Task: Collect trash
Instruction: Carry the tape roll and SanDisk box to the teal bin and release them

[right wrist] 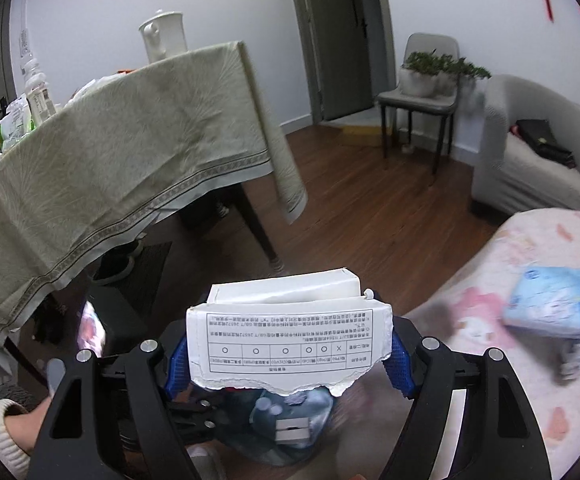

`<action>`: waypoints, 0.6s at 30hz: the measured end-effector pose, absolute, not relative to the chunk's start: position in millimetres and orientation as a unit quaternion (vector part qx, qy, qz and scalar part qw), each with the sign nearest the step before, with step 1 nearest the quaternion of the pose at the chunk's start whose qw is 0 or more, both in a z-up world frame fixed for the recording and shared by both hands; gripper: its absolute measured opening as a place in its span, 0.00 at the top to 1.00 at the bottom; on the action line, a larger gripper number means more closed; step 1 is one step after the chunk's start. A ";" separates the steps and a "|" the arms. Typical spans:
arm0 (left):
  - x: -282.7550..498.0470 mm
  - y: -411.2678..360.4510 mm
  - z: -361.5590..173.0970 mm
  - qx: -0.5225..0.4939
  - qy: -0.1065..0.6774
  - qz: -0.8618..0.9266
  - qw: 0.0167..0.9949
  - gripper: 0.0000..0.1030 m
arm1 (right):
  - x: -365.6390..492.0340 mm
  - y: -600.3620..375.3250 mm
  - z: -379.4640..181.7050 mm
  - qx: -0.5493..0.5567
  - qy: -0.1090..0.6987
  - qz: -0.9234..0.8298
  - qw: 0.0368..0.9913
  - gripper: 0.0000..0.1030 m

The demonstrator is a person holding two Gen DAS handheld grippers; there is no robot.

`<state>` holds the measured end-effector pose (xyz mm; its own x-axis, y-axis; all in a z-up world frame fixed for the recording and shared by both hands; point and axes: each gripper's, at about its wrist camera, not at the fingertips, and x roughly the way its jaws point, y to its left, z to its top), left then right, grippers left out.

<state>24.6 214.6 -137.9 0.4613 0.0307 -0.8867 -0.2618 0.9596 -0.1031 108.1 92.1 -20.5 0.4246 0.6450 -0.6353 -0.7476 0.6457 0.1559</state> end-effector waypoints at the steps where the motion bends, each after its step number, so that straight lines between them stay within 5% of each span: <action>1: 22.8 216.6 -142.9 -0.111 0.517 0.087 0.844 0.32 | 107.8 95.1 -22.2 -0.077 0.344 0.416 0.839 0.25; 18: 4.8 246.8 -159.9 -0.126 0.538 0.092 0.828 0.22 | 105.2 147.6 -69.2 -0.116 0.409 0.416 0.804 0.25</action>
<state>4.8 246.8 -159.9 0.4035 0.0170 -0.9148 -0.2876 0.9515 -0.1092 105.2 147.6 -69.2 0.3189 0.5737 -0.7544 -0.7634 0.6273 0.1543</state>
